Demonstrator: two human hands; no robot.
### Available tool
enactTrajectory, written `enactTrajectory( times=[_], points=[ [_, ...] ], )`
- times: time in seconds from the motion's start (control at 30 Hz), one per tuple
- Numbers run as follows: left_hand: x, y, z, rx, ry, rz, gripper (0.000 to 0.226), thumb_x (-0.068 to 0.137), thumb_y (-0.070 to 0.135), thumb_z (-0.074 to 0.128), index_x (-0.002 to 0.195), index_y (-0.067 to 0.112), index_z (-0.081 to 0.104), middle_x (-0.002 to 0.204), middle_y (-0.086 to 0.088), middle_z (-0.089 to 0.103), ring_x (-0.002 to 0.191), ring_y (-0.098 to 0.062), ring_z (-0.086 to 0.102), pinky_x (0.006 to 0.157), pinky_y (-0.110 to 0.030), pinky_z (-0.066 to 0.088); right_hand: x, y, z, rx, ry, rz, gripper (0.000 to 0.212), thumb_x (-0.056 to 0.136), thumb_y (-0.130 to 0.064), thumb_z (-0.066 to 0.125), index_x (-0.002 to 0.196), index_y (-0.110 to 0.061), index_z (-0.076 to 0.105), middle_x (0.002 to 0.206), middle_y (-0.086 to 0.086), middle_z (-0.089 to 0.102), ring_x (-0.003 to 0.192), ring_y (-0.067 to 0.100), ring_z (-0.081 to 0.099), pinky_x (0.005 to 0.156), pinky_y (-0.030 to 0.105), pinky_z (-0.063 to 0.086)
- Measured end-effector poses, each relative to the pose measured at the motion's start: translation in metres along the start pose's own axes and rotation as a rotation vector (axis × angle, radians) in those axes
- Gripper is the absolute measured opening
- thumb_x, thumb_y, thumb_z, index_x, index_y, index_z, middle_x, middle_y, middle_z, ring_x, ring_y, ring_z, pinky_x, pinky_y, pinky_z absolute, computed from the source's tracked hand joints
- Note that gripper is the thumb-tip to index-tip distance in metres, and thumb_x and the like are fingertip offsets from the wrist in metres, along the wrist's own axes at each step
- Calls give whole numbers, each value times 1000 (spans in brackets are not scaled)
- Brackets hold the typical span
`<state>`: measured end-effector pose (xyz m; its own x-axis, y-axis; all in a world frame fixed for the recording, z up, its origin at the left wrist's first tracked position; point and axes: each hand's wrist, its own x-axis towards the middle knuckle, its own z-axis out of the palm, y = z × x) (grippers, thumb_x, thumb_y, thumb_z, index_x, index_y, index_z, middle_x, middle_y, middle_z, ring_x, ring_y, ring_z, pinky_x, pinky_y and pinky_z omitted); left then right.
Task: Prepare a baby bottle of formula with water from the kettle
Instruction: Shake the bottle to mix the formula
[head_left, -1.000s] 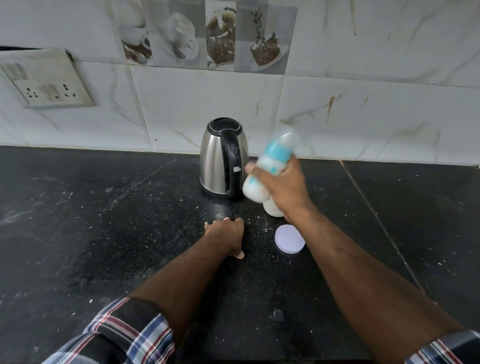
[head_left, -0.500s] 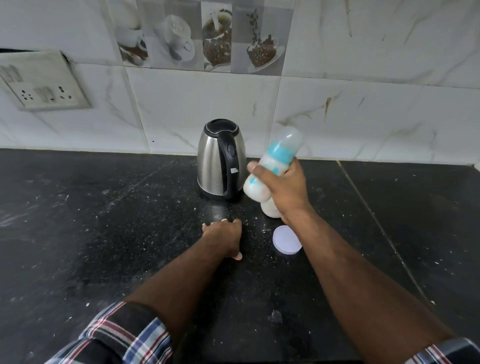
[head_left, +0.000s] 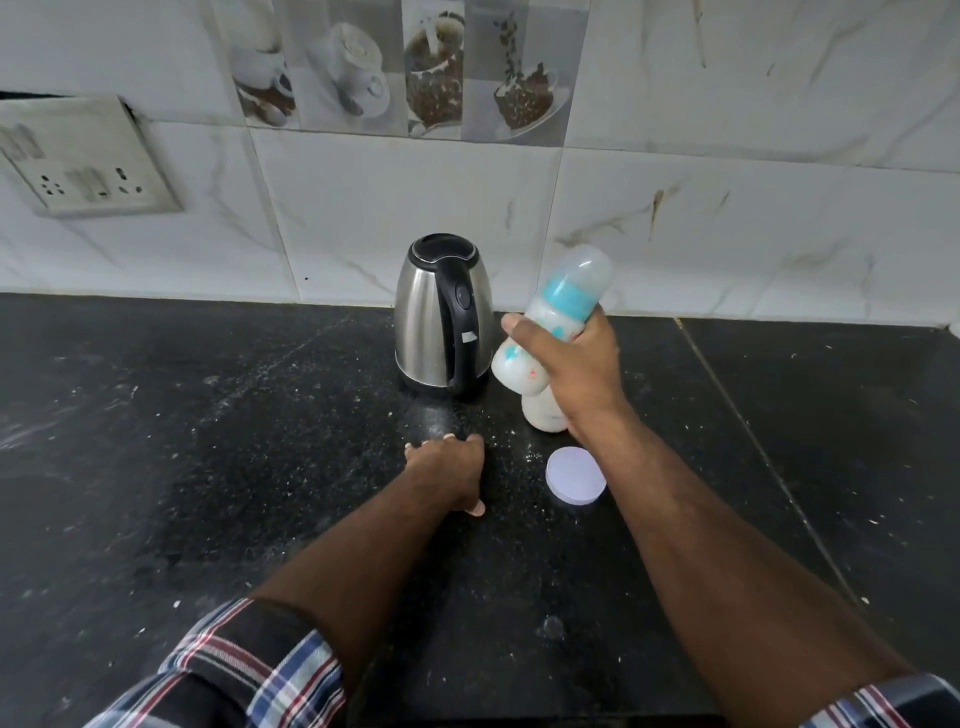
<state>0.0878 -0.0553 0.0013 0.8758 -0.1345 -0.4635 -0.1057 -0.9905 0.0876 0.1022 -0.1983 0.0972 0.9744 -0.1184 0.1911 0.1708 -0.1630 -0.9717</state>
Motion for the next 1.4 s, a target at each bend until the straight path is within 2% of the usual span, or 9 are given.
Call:
enactTrajectory(
  times=[0.13, 0.23, 0.37, 0.57, 0.67, 0.8, 0.93, 1.23, 1.4],
  points=[
    [1, 1, 0, -4, -5, -3, 94, 80, 41, 85, 152, 14, 33, 151, -17, 48, 138, -41, 49, 113, -63, 40, -14, 10, 5, -252, -196, 31, 64, 52, -53, 93, 102, -27, 64, 92, -9, 74, 83, 8, 71, 79, 37, 61],
    [2, 0, 0, -9, 0, -3, 94, 78, 42, 86, 151, 14, 32, 150, -17, 50, 137, -42, 50, 112, -63, 40, -1, 0, 1, -9, -15, 4, 49, 61, -37, 95, 96, -21, 65, 89, -3, 75, 79, 14, 72, 75, 36, 61],
    [0, 1, -2, -9, -9, 1, 94, 80, 40, 85, 153, 13, 32, 150, -17, 49, 138, -41, 50, 113, -63, 40, -10, 7, 5, -219, -209, 33, 57, 61, -38, 96, 105, -22, 65, 90, -9, 73, 78, 3, 70, 70, 24, 55],
    [-1, 0, -2, -7, -13, -6, 95, 80, 42, 85, 153, 13, 31, 151, -17, 48, 138, -42, 49, 113, -63, 39, -1, -9, 0, 64, -32, 6, 41, 74, -18, 91, 104, -10, 64, 83, -6, 70, 72, 4, 69, 65, 22, 56],
    [-2, 1, -4, -11, -25, -5, 92, 82, 40, 83, 153, 12, 33, 151, -17, 49, 138, -40, 50, 113, -62, 40, -15, 10, 4, -251, -262, 31, 58, 66, -36, 95, 111, -19, 64, 94, -9, 73, 83, 7, 71, 71, 23, 57],
    [-1, 1, -2, 3, -10, -1, 93, 81, 42, 84, 152, 13, 32, 150, -18, 49, 137, -42, 50, 112, -64, 40, -2, -4, -1, -18, -39, -17, 38, 73, -19, 92, 98, -17, 64, 88, -2, 72, 75, 9, 68, 72, 29, 59],
    [-1, 1, -3, -7, -25, -3, 95, 80, 41, 84, 153, 14, 30, 151, -17, 48, 139, -41, 49, 113, -63, 39, -8, 0, 1, -227, -225, -7, 50, 67, -35, 94, 104, -26, 63, 92, -12, 71, 78, -1, 68, 72, 21, 56],
    [1, 1, -1, 1, -5, -1, 95, 79, 42, 85, 153, 14, 32, 148, -17, 51, 136, -40, 51, 112, -62, 41, -7, 8, 4, -173, -181, -1, 47, 66, -33, 95, 97, -29, 61, 88, -12, 71, 74, -1, 66, 69, 17, 54],
    [-2, 1, -1, 1, -10, -4, 94, 79, 42, 85, 151, 14, 32, 148, -18, 51, 137, -42, 50, 113, -63, 40, -1, 0, 4, -95, -108, 9, 53, 65, -37, 94, 104, -19, 63, 92, -4, 74, 79, 8, 70, 76, 33, 62]
  ],
)
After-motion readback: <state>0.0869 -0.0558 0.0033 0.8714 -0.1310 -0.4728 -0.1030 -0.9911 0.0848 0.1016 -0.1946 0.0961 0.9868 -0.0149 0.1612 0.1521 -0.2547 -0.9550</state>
